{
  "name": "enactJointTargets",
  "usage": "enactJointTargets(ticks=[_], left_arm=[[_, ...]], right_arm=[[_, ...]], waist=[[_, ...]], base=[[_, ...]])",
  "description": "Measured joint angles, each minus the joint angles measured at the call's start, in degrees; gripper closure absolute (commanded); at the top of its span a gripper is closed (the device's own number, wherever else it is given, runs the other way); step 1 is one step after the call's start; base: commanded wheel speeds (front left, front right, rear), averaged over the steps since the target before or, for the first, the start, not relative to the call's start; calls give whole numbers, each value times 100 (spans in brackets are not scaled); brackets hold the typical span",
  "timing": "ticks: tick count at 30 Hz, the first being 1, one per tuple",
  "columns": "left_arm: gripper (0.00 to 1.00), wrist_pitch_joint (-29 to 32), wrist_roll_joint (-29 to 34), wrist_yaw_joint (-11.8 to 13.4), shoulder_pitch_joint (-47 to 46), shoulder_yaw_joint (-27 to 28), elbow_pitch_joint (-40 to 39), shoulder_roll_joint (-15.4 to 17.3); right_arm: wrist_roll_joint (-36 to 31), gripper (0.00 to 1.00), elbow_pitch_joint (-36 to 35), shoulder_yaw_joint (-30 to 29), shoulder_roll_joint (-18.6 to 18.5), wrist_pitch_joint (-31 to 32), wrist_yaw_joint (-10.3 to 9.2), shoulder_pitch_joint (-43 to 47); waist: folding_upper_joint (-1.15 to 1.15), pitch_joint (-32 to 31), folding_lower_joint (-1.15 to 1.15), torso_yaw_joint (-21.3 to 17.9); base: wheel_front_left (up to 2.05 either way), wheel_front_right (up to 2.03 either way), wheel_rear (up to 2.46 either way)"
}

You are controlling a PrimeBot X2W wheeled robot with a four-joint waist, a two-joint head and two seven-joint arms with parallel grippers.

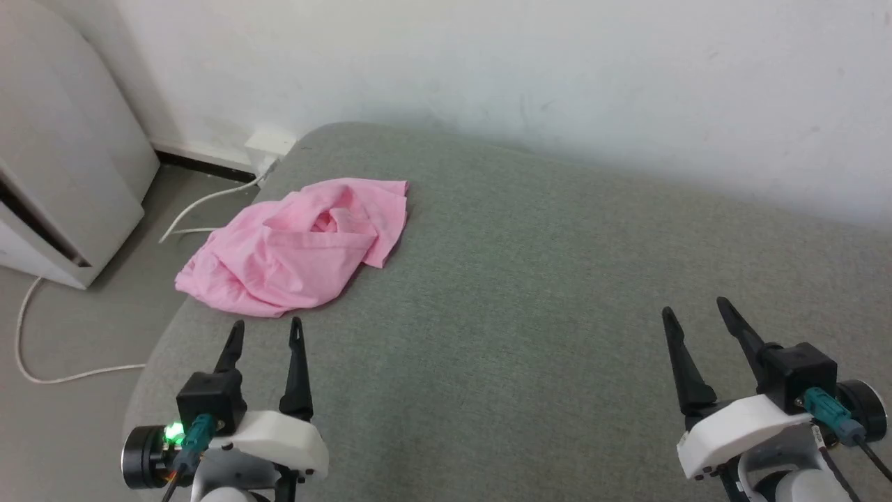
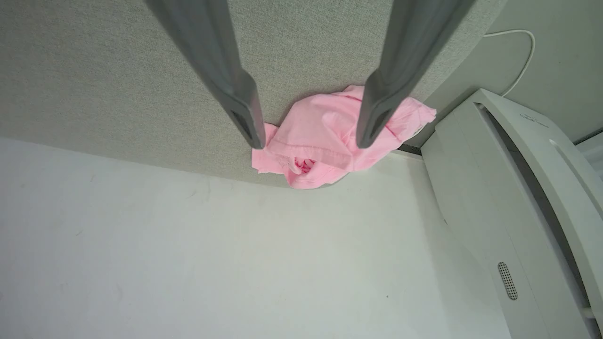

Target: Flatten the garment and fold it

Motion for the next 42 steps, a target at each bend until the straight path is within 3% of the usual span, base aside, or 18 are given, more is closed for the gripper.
enactJointTargets(ticks=[42], left_arm=[[0,-508,-310,304,-2,1,276,8]], right_arm=[[189,0,156,1,3,-260,0,-108]], waist=[[0,12,0,1102]], base=[[0,0,0]])
